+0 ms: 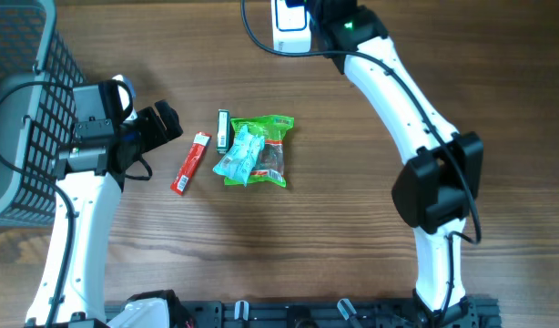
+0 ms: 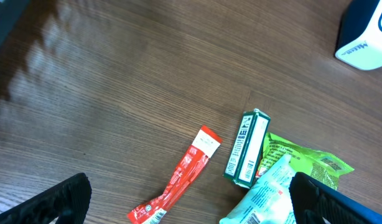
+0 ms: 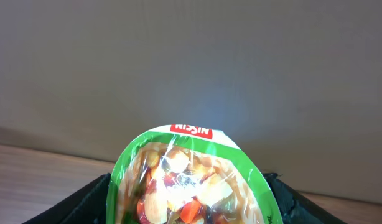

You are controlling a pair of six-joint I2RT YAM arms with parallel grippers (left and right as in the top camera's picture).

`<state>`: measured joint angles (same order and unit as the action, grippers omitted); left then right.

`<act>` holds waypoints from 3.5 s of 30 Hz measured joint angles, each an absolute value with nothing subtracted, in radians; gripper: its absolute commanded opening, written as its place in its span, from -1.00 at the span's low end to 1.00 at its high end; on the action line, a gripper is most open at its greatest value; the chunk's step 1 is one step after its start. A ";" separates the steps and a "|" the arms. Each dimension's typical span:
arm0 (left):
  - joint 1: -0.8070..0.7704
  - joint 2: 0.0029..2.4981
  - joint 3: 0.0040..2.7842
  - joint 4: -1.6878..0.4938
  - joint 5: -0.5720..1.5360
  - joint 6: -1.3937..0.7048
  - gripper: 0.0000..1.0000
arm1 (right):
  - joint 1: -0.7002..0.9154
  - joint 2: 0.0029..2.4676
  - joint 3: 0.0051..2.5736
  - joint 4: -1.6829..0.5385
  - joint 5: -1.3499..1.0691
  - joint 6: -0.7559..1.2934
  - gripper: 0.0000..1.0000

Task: Scan the item barcode
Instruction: 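Hold the noodle cup under the scanner window with the right gripper, then carry the noodle cup to the table's right side and lower it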

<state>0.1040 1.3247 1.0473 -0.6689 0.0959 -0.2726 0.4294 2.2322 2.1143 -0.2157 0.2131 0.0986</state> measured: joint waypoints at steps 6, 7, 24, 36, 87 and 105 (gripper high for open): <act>0.104 1.325 1.047 -0.669 0.096 -0.273 1.00 | 0.430 2.323 2.114 -0.128 0.236 -0.006 0.58; 0.104 1.325 1.047 -0.669 0.096 -0.273 1.00 | 0.430 2.333 2.114 -0.112 0.237 -0.021 0.58; 0.104 1.325 1.047 -0.669 0.096 -0.273 1.00 | 0.450 2.400 2.114 0.154 0.285 -0.272 0.52; 0.104 1.325 1.047 -0.669 0.096 -0.273 1.00 | 0.456 2.505 2.116 0.226 0.316 -0.396 0.53; 0.104 1.325 1.047 -0.669 0.096 -0.273 1.00 | -0.111 1.920 1.877 -1.120 0.055 0.323 0.50; 0.104 1.325 1.047 -0.669 0.096 -0.273 1.00 | -0.139 1.934 1.649 -0.967 0.021 0.299 0.99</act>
